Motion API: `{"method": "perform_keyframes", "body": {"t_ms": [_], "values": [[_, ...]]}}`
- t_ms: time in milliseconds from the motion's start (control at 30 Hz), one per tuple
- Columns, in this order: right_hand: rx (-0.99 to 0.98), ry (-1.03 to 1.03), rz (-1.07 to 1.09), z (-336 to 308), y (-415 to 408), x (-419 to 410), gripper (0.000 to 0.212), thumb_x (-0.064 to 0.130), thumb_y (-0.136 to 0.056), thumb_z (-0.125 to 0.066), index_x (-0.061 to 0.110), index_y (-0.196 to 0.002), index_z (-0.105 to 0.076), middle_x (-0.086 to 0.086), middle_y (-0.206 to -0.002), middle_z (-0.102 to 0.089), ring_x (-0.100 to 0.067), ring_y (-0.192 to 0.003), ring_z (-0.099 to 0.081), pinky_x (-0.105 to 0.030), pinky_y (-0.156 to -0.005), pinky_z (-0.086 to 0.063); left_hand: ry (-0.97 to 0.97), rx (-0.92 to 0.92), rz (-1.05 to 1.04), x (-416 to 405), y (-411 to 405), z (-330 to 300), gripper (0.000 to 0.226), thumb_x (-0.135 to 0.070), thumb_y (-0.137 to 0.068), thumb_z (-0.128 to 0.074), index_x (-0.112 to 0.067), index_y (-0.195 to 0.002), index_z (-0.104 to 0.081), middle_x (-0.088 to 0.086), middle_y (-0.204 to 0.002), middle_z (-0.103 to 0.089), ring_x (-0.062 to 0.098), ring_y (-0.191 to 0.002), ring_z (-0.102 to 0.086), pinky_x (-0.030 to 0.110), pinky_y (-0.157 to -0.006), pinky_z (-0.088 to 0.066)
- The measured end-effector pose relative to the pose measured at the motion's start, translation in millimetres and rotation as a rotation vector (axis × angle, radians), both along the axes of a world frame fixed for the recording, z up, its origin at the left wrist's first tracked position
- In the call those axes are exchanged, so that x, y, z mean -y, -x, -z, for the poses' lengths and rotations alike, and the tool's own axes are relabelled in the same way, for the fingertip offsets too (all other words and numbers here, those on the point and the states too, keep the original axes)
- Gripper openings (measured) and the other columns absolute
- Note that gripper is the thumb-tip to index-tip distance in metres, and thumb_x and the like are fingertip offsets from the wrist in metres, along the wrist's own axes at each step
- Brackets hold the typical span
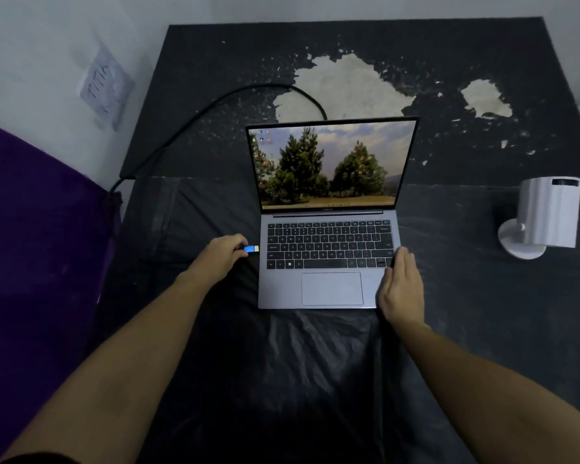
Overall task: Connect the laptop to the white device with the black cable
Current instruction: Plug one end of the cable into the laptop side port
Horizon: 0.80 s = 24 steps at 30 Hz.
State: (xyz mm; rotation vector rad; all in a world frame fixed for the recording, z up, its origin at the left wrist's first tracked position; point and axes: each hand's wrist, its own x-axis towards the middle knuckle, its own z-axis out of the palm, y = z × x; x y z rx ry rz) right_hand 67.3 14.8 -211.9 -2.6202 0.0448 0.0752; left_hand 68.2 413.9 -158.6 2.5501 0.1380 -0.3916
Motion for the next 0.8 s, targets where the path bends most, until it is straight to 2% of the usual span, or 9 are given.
{"method": "perform_keyframes", "body": {"t_ms": [200, 433, 567, 700, 800], "values": [[0.023, 0.015, 0.003, -1.1, 0.5, -1.4, 0.055, 0.023, -0.102, -0.029, -0.003, -0.151, -0.027, -0.023, -0.153, -0.038, -0.041, -0.143, -0.032, -0.048, -0.117, -0.031, -0.012, 0.033, 0.049, -4.9, -8.6, 6.2, 0.017, -0.015, -0.096, -0.062, -0.015, -0.114, -0.063, 0.005, -0.105, -0.062, 0.022, -0.094, -0.058, 0.038, -0.085, -0.049], [0.025, 0.019, 0.013, -0.3, 0.4, -2.6, 0.056, 0.023, -0.102, -0.030, -0.004, -0.151, -0.029, -0.024, -0.152, -0.039, -0.041, -0.142, -0.034, -0.048, -0.117, -0.031, -0.010, 0.131, 0.096, -7.3, -13.8, 11.8, 0.018, -0.007, -0.095, -0.063, -0.008, -0.113, -0.064, 0.008, -0.105, -0.062, 0.024, -0.097, -0.056, 0.038, -0.089, -0.047], [0.026, 0.027, 0.014, -0.4, 0.6, -3.4, 0.056, 0.023, -0.102, -0.029, -0.004, -0.151, -0.030, -0.024, -0.153, -0.039, -0.040, -0.143, -0.034, -0.047, -0.117, -0.030, -0.003, 0.214, 0.053, -4.6, -12.2, 20.1, 0.022, 0.000, -0.092, -0.066, 0.000, -0.114, -0.067, 0.015, -0.114, -0.053, 0.020, -0.097, -0.053, 0.029, -0.090, -0.041], [0.017, 0.036, 0.016, 0.9, -0.2, -1.9, 0.056, 0.024, -0.102, -0.029, -0.003, -0.152, -0.029, -0.023, -0.154, -0.039, -0.040, -0.144, -0.033, -0.047, -0.117, -0.030, -0.061, 0.281, 0.085, -1.7, -8.1, 22.6, 0.019, 0.001, -0.090, -0.068, 0.000, -0.109, -0.068, 0.016, -0.103, -0.065, 0.034, -0.095, -0.055, 0.043, -0.088, -0.047], [0.023, 0.041, 0.021, 0.4, 0.3, -3.2, 0.056, 0.022, -0.102, -0.031, -0.004, -0.151, -0.031, -0.023, -0.153, -0.040, -0.040, -0.143, -0.034, -0.047, -0.117, -0.031, -0.105, 0.323, 0.091, 0.1, -6.4, 23.3, 0.019, 0.002, -0.087, -0.071, 0.001, -0.106, -0.070, 0.016, -0.099, -0.069, 0.038, -0.091, -0.055, 0.043, -0.085, -0.046]]}}
